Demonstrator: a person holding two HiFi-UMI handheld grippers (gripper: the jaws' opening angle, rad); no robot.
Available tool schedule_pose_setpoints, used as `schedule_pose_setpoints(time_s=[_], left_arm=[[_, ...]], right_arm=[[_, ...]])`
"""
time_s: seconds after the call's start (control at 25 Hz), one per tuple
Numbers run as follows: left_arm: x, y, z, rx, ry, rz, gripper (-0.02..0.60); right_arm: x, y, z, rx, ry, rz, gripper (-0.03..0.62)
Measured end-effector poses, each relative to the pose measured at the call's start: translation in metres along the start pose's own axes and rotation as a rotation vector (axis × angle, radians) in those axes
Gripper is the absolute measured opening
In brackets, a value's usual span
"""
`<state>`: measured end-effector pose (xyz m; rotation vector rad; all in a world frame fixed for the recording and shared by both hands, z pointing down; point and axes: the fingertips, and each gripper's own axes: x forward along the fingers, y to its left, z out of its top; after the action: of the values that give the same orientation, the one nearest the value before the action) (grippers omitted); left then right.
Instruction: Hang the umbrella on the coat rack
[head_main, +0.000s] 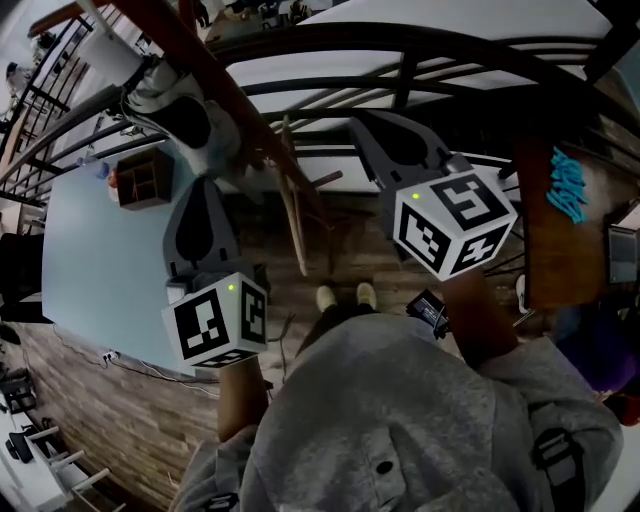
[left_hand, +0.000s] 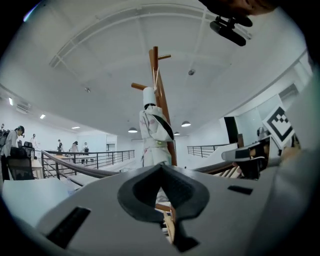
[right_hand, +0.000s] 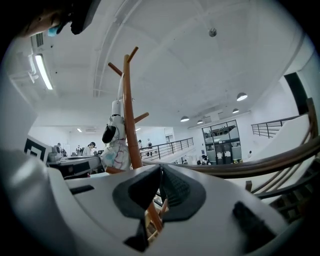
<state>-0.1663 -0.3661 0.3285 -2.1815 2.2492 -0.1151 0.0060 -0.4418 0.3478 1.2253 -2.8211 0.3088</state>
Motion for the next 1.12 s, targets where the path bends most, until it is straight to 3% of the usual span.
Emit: schedule_pose_setpoints(time_s=[0.44,0.8,1.12], left_arm=[[-0.017,-0.01,-0.009,-0.015,0.004,-0.045,0.015],[-0.083,0.031,-0.013,-0.001,0.017,-0.04,0.015],[-0.16,0.038,-0.02,-0.005,0.007,-0.078,0.015]], right_arm=[[-0.02,0.006,-0.005,-0.004,-0.002,-0.042,0.026],[-0.041,0.086,-0.017,-0.012,-0.008,-0.042,0.026],[-0.088,0.157,-0.032,-0.034,-0.027,-0.038,0.026]])
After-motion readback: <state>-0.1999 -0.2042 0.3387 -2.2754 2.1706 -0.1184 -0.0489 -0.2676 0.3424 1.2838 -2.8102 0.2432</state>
